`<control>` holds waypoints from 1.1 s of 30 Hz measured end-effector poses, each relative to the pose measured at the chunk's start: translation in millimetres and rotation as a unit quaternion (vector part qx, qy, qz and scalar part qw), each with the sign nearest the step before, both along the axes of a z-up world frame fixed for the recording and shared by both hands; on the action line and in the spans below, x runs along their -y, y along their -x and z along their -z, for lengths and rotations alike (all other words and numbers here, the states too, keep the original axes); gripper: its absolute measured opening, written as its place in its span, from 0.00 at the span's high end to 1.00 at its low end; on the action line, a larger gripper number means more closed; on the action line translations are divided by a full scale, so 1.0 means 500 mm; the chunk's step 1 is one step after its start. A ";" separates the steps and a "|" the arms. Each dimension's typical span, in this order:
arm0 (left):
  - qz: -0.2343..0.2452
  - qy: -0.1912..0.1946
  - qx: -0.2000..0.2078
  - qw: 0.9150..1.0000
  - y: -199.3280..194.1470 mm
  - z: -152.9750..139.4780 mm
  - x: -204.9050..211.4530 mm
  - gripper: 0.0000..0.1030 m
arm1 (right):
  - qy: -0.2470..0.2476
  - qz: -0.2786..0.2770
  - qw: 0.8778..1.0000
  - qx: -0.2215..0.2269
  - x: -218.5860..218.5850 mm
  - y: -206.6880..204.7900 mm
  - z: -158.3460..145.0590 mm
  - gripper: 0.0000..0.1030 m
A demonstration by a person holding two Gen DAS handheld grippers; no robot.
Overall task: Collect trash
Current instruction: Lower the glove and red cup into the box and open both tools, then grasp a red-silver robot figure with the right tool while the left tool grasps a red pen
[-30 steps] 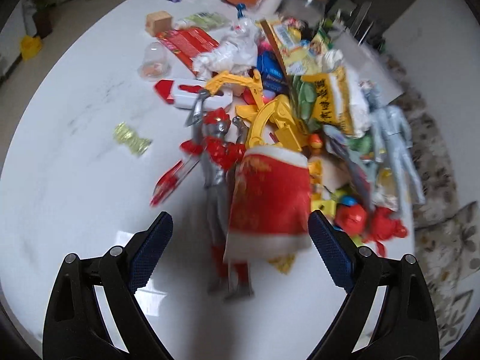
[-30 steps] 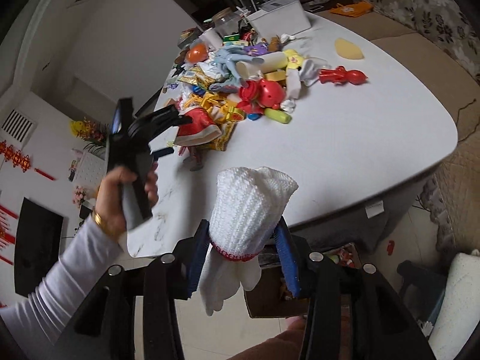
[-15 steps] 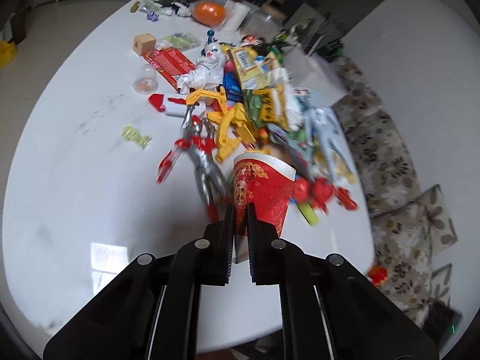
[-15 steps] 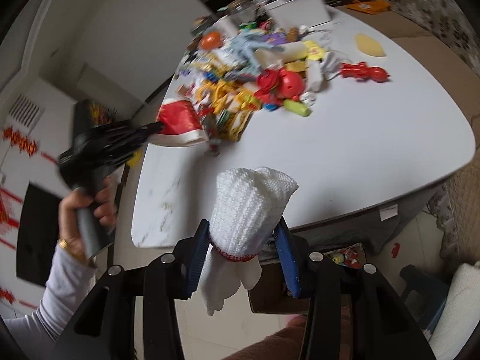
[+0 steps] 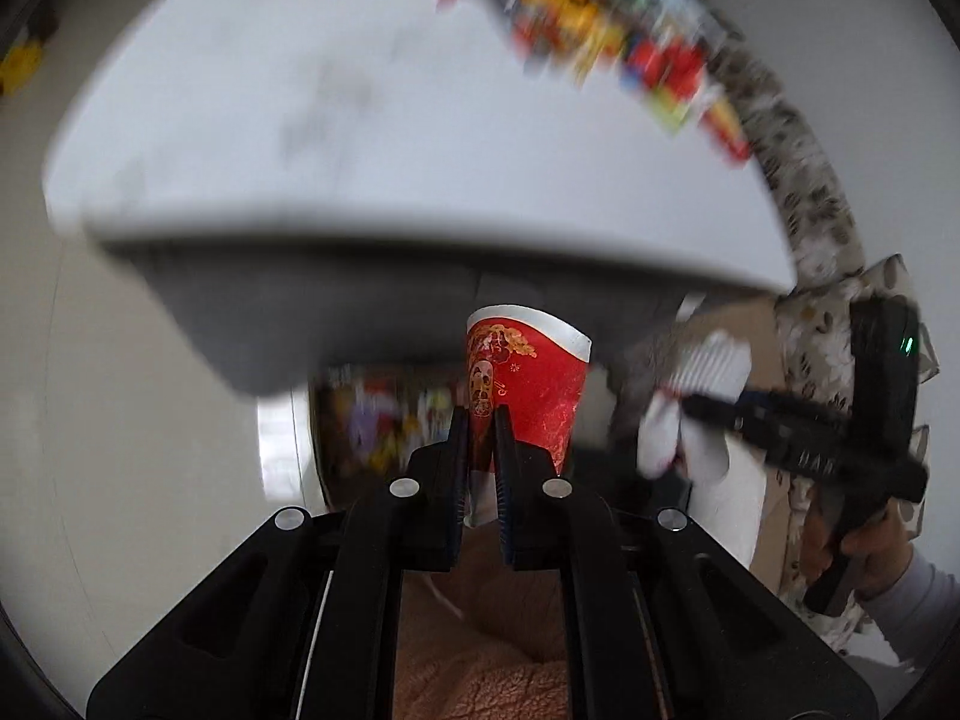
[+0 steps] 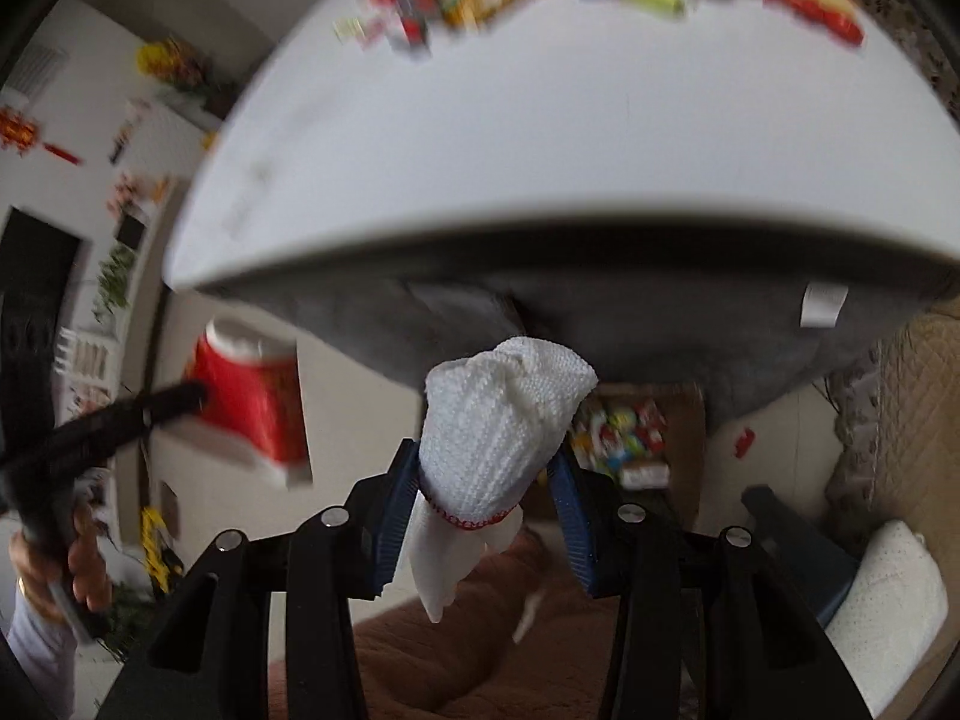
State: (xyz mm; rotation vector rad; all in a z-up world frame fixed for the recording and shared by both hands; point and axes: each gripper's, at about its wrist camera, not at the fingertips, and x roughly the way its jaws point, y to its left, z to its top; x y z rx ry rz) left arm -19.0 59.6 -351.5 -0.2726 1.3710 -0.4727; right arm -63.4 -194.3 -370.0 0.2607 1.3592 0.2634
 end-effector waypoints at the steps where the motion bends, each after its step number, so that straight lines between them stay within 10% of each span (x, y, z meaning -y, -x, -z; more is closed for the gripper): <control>1: 0.000 0.001 -0.012 1.000 0.011 0.032 0.006 0.92 | 0.001 -0.002 1.000 -0.011 -0.003 0.004 0.031 0.58; 10: -0.007 -0.064 -0.109 0.992 0.013 0.417 0.101 0.89 | 0.054 -0.006 0.994 -0.096 0.000 -0.015 0.343 0.58; 13: -0.014 -0.125 -0.139 0.982 0.011 0.524 0.116 0.42 | 0.109 0.007 0.985 -0.133 0.014 -0.031 0.459 0.13; 18: 0.006 -0.207 -0.180 0.962 0.023 0.626 0.127 0.32 | 0.153 0.036 0.966 -0.208 0.059 -0.025 0.576 0.14; 27: -0.012 -0.190 -0.168 0.967 0.029 0.537 0.116 0.27 | 0.131 0.022 0.978 -0.159 0.035 -0.029 0.447 0.11; 33: -0.019 -0.172 -0.140 0.975 0.039 0.404 0.082 0.26 | 0.042 -0.032 0.998 -0.045 -0.034 -0.055 0.168 0.11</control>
